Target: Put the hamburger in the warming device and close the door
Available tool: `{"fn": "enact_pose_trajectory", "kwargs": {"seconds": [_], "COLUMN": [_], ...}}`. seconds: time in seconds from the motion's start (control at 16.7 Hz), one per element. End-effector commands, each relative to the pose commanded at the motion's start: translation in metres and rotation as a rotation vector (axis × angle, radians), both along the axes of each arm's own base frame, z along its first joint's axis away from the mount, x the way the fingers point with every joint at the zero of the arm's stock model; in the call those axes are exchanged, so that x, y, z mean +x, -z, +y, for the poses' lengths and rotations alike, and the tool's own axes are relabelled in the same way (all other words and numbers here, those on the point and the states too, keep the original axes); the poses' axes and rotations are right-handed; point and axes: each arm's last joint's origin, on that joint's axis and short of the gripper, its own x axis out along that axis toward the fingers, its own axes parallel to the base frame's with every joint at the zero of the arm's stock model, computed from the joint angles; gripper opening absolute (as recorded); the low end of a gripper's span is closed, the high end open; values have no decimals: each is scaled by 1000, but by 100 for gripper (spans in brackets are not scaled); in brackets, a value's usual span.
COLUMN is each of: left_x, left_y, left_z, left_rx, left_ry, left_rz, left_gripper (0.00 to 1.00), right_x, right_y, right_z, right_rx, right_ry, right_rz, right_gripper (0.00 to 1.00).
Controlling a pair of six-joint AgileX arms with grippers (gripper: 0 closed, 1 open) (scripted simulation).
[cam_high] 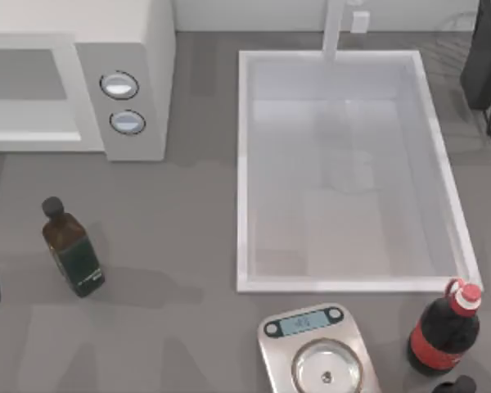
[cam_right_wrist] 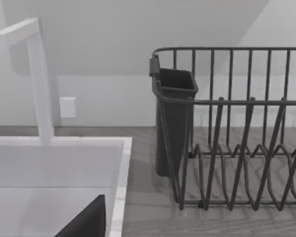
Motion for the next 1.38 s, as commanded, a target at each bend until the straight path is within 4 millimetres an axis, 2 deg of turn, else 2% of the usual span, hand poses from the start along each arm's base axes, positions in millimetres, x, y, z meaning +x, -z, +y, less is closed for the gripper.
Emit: {"fn": "enact_pose_trajectory", "kwargs": {"seconds": [0.24,0.42,0.54,0.72,0.96,1.14,1.38], "left_x": [24,56,81,119,156,170,173], "left_y": [-26,-39,-41,-32,-6,9,14], "left_z": [12,28,43,68,100,115,120], "left_rx": [209,350,422,484,495,485,480], "left_ry": [7,73,150,304,521,632,663], "left_rz": [301,573,754,997,1223,1305,1325], "left_gripper": [100,100,100,100,100,100,100], "right_x": [0,0,0,0,0,0,0], "right_y": [0,0,0,0,0,0,0], "right_z": [0,0,0,0,0,0,0], "right_rx": [0,0,0,0,0,0,0], "right_ry": [0,0,0,0,0,0,0], "right_rz": [0,0,0,0,0,0,0], "right_gripper": [100,100,100,100,100,100,100]}}
